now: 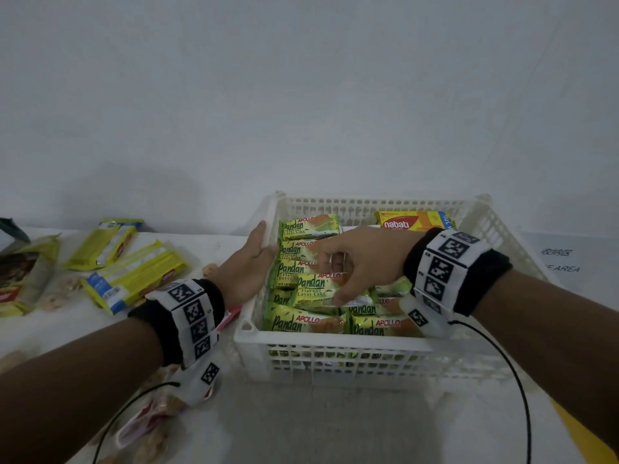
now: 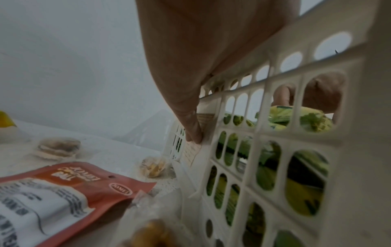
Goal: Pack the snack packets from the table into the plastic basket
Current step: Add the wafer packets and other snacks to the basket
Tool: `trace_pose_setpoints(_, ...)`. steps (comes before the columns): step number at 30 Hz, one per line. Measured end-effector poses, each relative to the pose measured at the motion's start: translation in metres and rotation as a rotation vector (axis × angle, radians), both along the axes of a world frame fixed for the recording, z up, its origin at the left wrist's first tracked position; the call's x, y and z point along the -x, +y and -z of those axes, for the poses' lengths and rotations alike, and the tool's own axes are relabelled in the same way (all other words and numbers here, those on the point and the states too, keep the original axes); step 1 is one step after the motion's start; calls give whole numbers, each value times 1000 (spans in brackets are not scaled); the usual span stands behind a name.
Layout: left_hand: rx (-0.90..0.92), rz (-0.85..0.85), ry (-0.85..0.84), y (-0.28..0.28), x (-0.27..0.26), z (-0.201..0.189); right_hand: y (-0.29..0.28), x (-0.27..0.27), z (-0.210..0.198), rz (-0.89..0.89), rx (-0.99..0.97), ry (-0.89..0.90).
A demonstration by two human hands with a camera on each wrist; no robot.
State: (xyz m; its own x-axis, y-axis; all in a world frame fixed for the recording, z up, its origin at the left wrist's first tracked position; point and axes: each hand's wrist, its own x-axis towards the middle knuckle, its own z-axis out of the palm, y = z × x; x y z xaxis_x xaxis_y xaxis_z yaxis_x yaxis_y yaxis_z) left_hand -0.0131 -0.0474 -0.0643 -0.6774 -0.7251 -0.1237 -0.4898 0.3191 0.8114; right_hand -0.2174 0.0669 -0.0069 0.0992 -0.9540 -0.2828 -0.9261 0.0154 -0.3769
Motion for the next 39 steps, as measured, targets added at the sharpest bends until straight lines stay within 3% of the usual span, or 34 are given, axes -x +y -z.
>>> trace_pose_setpoints(6, -11, 2, 14, 0, 1, 0, 6, 12, 5, 58, -133, 3)
trace_pose_setpoints(22, 28, 15, -18, -5, 3, 6, 6, 15, 10, 81, -112, 14)
trace_pose_setpoints(27, 57, 13, -40, -5, 5, 7, 7, 18, 4, 132, 32, 41)
trace_pose_setpoints(32, 43, 3, -41, -9, 5, 8, 1, 18, -3, 162, 353, 201)
trace_pose_setpoints(36, 6, -1, -66, -16, 1, -6, -6, 5, -8, 205, 499, 288)
trace_pose_setpoints(39, 99, -85, -47, -17, -11, -25, -14, -9, -15, 198, 544, 290)
